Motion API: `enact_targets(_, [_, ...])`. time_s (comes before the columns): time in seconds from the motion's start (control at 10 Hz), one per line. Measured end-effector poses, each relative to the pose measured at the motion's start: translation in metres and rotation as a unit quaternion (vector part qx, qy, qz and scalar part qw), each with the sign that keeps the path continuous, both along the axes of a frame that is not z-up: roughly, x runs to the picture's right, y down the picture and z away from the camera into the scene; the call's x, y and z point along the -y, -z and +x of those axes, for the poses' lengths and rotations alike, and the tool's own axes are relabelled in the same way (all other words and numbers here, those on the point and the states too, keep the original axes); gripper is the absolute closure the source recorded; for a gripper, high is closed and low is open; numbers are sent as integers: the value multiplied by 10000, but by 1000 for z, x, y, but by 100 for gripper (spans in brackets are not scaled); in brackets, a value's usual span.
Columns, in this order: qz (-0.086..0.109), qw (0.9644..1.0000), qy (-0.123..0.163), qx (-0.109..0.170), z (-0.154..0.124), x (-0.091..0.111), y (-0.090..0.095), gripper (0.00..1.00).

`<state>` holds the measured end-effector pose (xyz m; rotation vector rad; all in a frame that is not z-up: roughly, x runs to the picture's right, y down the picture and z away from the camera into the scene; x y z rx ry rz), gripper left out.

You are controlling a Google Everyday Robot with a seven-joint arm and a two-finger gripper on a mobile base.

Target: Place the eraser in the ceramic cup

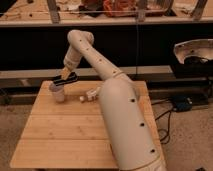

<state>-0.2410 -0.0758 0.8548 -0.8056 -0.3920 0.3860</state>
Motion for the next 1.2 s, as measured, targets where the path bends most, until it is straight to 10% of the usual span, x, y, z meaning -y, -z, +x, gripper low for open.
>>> enact_targets(0.7, [-96, 9985, 534, 44, -31, -4, 7, 26])
enact_targets(1.2, [-83, 9976, 678, -71, -31, -7, 9, 20])
